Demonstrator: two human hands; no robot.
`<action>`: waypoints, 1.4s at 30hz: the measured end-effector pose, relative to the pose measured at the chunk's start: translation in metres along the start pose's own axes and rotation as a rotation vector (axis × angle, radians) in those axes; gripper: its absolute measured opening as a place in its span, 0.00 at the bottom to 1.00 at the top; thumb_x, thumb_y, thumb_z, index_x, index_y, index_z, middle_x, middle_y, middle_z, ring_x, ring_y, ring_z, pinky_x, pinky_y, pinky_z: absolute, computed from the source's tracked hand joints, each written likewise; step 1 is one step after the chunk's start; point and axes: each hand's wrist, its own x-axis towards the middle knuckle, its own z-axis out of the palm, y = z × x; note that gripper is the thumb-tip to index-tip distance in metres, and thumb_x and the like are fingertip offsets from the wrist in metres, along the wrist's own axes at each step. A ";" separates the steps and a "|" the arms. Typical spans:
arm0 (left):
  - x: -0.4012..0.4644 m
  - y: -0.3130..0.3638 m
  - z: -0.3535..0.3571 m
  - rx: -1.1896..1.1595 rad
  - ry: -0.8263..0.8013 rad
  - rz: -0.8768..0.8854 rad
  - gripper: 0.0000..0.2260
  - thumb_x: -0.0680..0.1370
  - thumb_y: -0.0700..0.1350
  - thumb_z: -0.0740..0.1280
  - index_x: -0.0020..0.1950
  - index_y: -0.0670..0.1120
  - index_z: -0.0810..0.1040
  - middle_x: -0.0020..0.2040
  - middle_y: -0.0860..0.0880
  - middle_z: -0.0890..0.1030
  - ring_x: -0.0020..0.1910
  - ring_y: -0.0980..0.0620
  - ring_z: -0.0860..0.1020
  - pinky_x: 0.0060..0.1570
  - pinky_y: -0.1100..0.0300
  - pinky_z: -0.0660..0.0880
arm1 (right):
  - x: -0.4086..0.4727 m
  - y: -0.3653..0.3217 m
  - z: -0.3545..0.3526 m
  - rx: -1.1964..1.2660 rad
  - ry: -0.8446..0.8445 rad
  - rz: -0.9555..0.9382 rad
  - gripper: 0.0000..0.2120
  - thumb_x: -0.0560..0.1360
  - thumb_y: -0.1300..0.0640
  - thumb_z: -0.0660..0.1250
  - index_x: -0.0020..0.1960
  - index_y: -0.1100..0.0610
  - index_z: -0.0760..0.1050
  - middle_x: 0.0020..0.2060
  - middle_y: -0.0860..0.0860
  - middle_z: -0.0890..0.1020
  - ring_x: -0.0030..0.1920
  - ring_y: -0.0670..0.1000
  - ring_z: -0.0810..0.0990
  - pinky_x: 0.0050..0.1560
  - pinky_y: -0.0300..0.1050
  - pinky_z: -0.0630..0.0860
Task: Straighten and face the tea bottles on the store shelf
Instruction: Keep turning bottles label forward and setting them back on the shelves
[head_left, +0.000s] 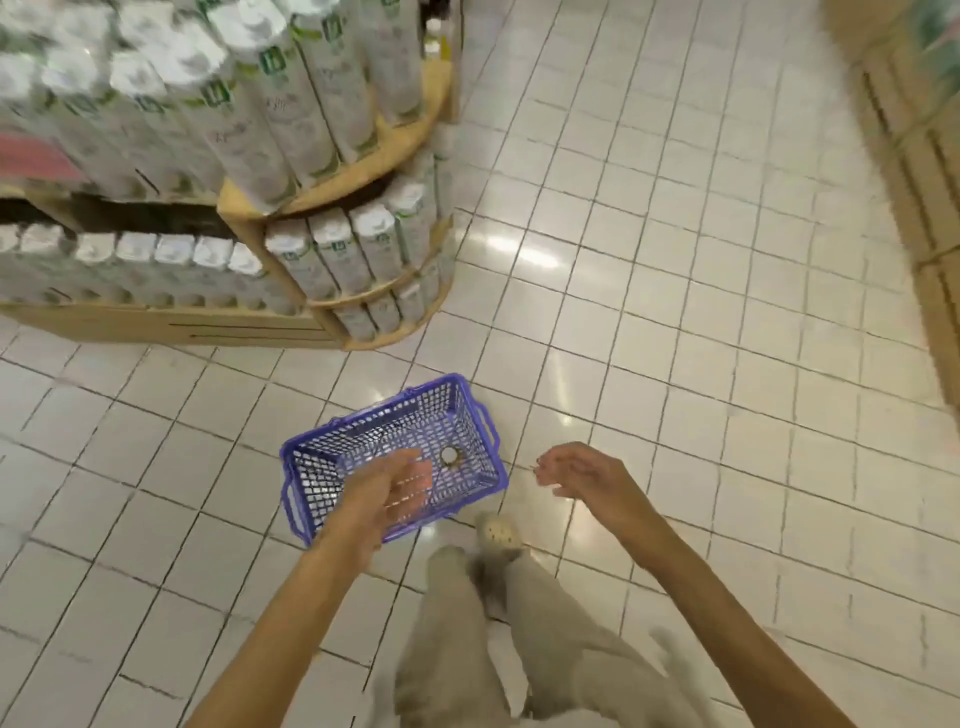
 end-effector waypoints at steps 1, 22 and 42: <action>-0.018 0.004 0.005 0.065 -0.020 0.038 0.08 0.80 0.43 0.62 0.54 0.46 0.80 0.47 0.48 0.85 0.49 0.49 0.82 0.46 0.56 0.78 | -0.025 0.001 -0.009 0.064 0.044 0.001 0.10 0.78 0.68 0.62 0.46 0.57 0.79 0.40 0.48 0.86 0.43 0.45 0.84 0.43 0.33 0.77; -0.226 -0.280 0.193 1.547 -1.096 -0.265 0.11 0.82 0.41 0.58 0.55 0.43 0.80 0.52 0.44 0.83 0.50 0.48 0.82 0.49 0.57 0.78 | -0.457 0.295 0.211 1.417 1.446 0.205 0.10 0.78 0.56 0.64 0.57 0.57 0.77 0.47 0.53 0.86 0.49 0.53 0.85 0.49 0.45 0.79; -0.477 -0.688 0.443 2.108 -1.215 -0.275 0.09 0.80 0.39 0.60 0.51 0.40 0.80 0.49 0.42 0.82 0.49 0.45 0.79 0.48 0.56 0.74 | -0.727 0.532 0.006 1.673 1.866 0.044 0.09 0.77 0.58 0.66 0.56 0.57 0.77 0.47 0.54 0.84 0.49 0.52 0.84 0.47 0.41 0.79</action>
